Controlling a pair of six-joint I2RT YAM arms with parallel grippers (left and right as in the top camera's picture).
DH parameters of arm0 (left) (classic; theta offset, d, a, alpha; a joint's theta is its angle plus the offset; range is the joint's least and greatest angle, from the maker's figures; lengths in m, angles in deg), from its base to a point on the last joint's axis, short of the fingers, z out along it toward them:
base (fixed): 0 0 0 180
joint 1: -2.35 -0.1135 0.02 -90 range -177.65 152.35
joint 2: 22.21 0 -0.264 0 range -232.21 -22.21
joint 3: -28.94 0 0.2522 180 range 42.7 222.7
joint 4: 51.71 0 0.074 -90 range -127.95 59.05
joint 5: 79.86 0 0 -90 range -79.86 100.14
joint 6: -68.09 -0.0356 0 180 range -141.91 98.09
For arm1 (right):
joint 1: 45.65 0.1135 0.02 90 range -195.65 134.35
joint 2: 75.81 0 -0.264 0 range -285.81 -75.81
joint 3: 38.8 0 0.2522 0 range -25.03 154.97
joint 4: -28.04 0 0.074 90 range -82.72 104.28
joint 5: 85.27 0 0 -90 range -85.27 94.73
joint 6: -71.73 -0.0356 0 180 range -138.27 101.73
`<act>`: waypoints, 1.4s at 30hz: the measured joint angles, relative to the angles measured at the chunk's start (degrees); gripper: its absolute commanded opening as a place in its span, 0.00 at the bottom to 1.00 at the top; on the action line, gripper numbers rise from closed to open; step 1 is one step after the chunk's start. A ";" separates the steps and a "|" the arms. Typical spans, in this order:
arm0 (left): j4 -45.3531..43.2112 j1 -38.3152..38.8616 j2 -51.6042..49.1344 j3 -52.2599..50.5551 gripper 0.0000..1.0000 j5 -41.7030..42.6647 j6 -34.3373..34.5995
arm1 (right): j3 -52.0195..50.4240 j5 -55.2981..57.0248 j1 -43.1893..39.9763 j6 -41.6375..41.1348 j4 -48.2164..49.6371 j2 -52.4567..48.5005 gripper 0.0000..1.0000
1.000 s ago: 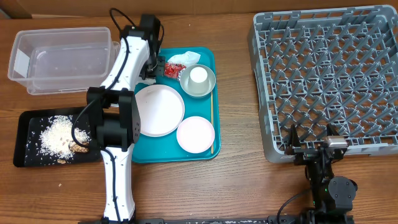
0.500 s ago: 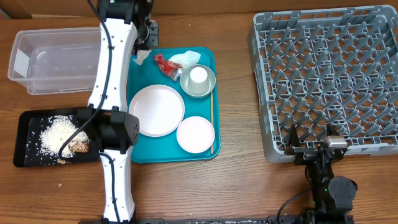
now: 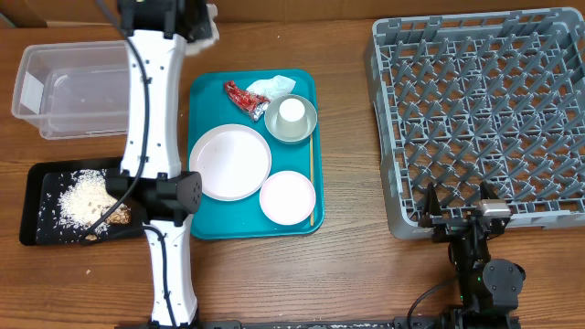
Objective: Sort waste into correct bins and load items into the dishwasher
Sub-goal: 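Carry the napkin with the left gripper and drop it into the clear bin, then move the left gripper to the red wrapper and grasp it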
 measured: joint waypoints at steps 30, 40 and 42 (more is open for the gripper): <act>0.42 -14.34 -1.79 0.48 0.86 35.76 5.95 | 0.00 0.00 0.00 0.02 -0.02 0.00 1.00; 5.18 1.97 -4.68 0.48 0.75 32.52 11.02 | 0.00 0.02 0.00 0.00 -0.02 0.00 1.00; 5.33 3.65 -6.86 0.48 0.75 31.65 13.40 | 0.00 0.02 0.00 0.00 0.00 0.00 1.00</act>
